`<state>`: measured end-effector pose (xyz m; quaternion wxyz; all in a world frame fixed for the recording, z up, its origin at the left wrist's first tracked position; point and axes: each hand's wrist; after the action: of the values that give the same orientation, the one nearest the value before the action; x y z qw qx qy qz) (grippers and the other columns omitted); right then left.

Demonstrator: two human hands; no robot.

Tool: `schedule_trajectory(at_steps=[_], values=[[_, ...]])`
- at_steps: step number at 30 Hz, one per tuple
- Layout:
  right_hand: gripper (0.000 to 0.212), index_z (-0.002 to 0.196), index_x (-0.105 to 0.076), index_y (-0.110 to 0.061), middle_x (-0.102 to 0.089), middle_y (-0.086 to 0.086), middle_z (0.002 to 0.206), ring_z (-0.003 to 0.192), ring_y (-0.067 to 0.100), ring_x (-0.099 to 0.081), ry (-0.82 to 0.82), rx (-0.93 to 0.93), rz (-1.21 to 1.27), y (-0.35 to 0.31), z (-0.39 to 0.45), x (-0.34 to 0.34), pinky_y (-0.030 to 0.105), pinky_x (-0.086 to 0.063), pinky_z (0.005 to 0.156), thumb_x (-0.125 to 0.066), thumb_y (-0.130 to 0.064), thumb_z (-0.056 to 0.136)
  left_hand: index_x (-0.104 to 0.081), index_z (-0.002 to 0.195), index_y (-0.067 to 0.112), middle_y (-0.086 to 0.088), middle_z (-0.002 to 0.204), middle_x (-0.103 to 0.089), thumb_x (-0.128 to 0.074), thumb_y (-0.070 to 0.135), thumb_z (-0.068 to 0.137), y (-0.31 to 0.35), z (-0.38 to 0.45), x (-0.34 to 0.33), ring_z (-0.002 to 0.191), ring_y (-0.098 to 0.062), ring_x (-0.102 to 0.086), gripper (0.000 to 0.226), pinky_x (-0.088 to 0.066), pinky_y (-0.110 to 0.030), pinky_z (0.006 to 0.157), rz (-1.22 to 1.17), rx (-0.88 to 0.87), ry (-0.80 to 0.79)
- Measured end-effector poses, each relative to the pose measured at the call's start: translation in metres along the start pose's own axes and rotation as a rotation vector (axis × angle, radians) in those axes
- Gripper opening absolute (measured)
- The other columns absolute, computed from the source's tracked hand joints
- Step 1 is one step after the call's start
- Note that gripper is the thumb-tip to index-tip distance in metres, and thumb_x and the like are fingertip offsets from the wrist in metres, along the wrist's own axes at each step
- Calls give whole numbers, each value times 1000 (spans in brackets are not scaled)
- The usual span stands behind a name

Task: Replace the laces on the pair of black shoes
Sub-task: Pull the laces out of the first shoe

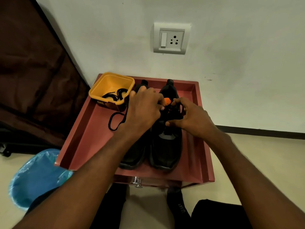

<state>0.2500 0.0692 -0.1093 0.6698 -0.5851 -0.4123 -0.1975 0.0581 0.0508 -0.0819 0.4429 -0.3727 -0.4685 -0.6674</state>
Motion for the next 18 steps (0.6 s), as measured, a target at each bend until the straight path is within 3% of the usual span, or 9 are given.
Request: schedule_trajectory(at_steps=[2,3,5,7,9,11,15,18], values=[[75,130,-47,-46,-64,-19,125,99,9,-66,-7,-5,8,0,0,-1,34,-56,79,-89,-56,69,-77,93,32,12,94,-70,-73,26,92,-7,5,6,103,-11,-60,8,-43,-47,94,-182,44,105],[75,130,-47,-45,-63,-18,127,102,9,-65,-11,-3,15,0,0,-1,36,-57,82,-89,-56,69,-77,92,27,11,92,-72,-72,20,92,-11,8,10,98,-8,-64,9,-49,-45,92,-453,94,179],[74,132,-48,-42,-62,-17,131,109,8,-62,-20,4,43,0,-1,-1,35,-55,84,-90,-51,71,-72,94,15,-1,96,-76,-65,8,97,-13,11,20,94,-9,-71,11,-54,-29,82,-1035,224,260],[72,132,-50,-37,-61,-15,130,111,7,-57,-30,10,74,0,0,0,27,-50,82,-91,-45,73,-64,97,13,-10,97,-77,-53,9,105,-9,12,23,92,-15,-74,15,-48,-21,68,-1224,318,239],[70,131,-53,-33,-61,-13,131,111,5,-53,-18,22,76,0,1,0,20,-43,77,-91,-42,73,-62,97,14,-8,96,-77,-52,11,106,-8,13,17,89,-16,-75,14,-46,-17,65,-1086,320,150],[72,134,-53,-32,-61,-12,132,112,5,-51,3,35,56,0,1,0,22,-42,79,-91,-44,73,-66,105,14,-3,100,-73,-63,18,102,-12,11,3,91,-15,-71,6,-51,-19,73,-900,270,69],[71,133,-52,-34,-65,-13,121,101,7,-62,-10,39,46,0,1,-2,23,-50,76,-90,-45,73,-64,131,27,7,117,-57,-75,38,92,-17,5,-14,106,-12,-53,42,-49,-28,88,-366,85,-52],[71,131,-51,-37,-64,-17,119,97,6,-63,6,36,0,-2,2,-2,30,-54,79,-89,-51,72,-70,127,26,1,120,-60,-73,36,93,-15,2,-18,114,-20,-50,35,-50,-38,94,-206,43,-63]])
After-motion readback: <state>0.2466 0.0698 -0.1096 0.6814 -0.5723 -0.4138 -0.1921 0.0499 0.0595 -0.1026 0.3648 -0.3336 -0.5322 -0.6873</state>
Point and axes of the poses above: each hand's wrist, its own z-axis towards the middle knuckle, its own x-axis out of the back of the hand, y = z × x
